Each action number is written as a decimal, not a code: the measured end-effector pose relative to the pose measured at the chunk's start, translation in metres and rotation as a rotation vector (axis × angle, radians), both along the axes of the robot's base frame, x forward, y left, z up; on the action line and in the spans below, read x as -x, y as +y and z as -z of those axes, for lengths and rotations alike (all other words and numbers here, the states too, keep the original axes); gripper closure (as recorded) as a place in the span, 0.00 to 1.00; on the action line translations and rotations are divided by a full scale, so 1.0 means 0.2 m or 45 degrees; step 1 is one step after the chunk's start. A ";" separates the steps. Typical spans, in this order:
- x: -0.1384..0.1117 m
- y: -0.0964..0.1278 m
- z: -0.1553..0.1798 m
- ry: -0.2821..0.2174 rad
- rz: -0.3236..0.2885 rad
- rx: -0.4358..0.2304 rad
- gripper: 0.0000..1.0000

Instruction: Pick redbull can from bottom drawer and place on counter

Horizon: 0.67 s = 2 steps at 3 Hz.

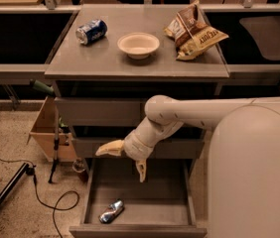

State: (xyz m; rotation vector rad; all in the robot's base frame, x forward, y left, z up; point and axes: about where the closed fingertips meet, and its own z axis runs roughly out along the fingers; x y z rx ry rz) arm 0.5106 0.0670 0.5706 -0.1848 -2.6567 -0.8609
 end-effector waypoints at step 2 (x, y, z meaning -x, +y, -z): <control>-0.11 0.07 0.18 -0.031 0.277 0.006 0.00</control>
Offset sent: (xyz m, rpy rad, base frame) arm 0.0045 0.0099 -0.0282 -0.0058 0.0238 -0.1488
